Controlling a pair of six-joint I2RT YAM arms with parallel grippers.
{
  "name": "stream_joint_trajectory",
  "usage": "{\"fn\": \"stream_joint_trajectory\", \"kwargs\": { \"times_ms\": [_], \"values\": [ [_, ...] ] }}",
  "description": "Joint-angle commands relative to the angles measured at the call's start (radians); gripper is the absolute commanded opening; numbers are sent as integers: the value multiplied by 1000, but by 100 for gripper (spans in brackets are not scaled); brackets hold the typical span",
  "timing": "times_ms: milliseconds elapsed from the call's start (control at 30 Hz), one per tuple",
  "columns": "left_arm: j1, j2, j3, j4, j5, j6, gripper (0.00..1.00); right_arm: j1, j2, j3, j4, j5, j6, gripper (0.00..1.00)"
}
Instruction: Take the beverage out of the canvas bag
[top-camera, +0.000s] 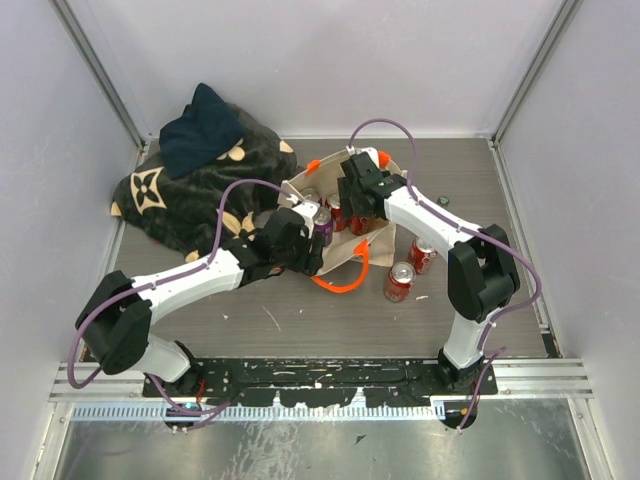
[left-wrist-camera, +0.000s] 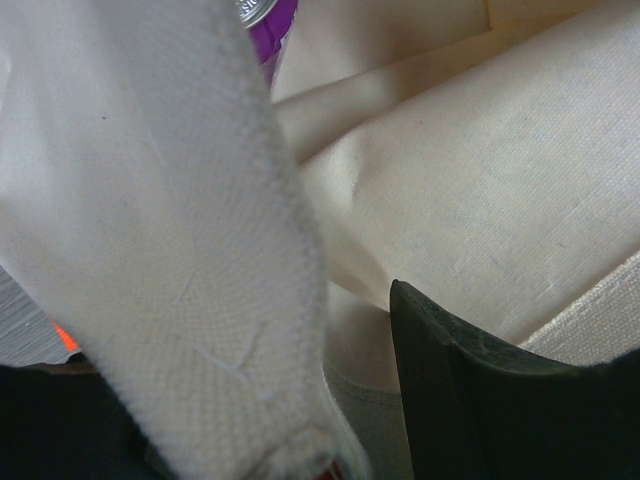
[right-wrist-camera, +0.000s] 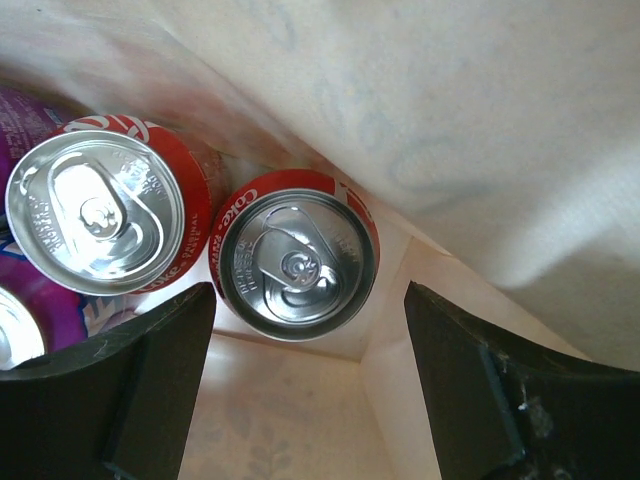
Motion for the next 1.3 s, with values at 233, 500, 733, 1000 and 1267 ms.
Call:
{"fn": "stream_joint_trajectory", "kwargs": {
  "times_ms": [233, 500, 733, 1000, 1267],
  "values": [
    [2, 32, 24, -47, 4, 26, 67, -53, 64, 46, 65, -61, -82, 79],
    [2, 42, 32, -58, -3, 26, 67, -62, 120, 58, 100, -95, -114, 52],
    [3, 50, 41, -64, -2, 28, 67, -62, 83, 31, 96, -80, -104, 1],
    [3, 66, 50, -61, 10, 38, 67, -56, -132, 6, 167, -124, -120, 1],
    [3, 61, 56, -63, 14, 42, 67, 2, -342, 62, 174, -75, -158, 1]
  ]
}}
